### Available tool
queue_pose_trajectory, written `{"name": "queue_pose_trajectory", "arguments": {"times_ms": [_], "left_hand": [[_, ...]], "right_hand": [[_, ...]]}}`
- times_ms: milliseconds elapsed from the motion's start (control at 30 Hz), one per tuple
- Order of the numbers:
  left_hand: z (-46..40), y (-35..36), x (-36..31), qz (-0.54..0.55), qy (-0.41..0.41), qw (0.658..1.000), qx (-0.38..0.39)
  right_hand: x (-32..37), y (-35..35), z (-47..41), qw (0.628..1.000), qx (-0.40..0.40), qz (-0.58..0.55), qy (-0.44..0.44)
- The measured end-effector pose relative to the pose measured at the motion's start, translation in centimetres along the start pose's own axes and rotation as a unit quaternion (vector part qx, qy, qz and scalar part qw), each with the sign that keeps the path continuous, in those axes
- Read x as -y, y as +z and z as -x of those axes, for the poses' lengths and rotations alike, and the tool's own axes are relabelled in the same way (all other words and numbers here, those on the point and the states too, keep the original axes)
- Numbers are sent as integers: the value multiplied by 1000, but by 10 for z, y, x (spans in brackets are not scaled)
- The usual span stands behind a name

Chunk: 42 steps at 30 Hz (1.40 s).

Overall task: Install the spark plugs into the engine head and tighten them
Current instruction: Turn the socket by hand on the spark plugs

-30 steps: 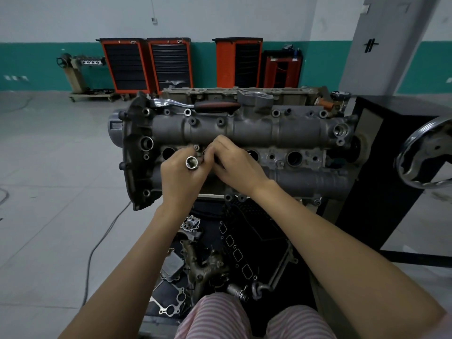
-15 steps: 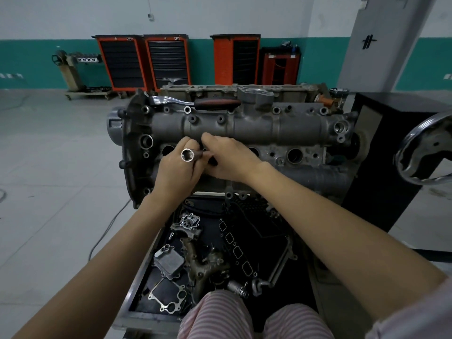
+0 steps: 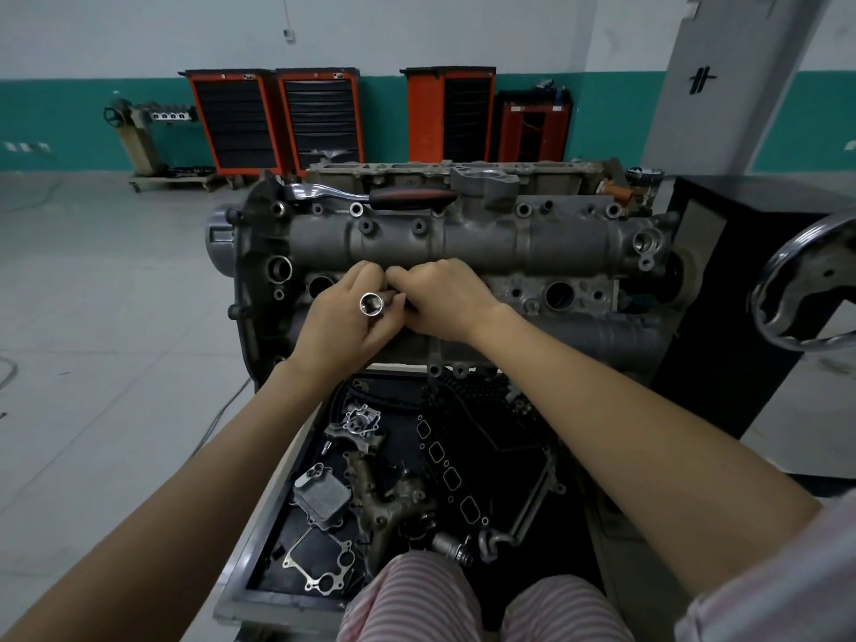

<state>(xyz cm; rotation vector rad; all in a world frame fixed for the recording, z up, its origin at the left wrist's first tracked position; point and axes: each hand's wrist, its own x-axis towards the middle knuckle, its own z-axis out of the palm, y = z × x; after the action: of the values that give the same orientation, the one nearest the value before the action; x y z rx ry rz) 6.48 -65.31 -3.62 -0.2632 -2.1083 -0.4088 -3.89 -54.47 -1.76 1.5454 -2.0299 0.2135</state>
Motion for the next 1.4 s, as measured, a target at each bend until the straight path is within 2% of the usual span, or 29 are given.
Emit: {"name": "queue_pose_trajectory", "arguments": {"times_ms": [300,533,767,967,1100,1267,1400], "left_hand": [[9,16,3,-8,-75,991,-110],[14,19,-10,-18,-64,993,-95],[11,20,-16,13,-144,987,-77],[6,21,-16,-6,-177,981,-84],[7,23,-16,-18,-172,981,-87],[11,18,-19,-19,-122,989,-77],[11,18,-21,3,-145,986,-85]], "right_hand": [[3,3,0,997,-2,-42,59],[4,2,1,998,-2,-28,60],[3,5,0,998,14,18,57],[5,1,4,995,-15,-14,101],[4,3,3,995,-13,-12,98],[5,5,4,997,-31,2,74],[5,3,4,998,-29,-2,51]]}}
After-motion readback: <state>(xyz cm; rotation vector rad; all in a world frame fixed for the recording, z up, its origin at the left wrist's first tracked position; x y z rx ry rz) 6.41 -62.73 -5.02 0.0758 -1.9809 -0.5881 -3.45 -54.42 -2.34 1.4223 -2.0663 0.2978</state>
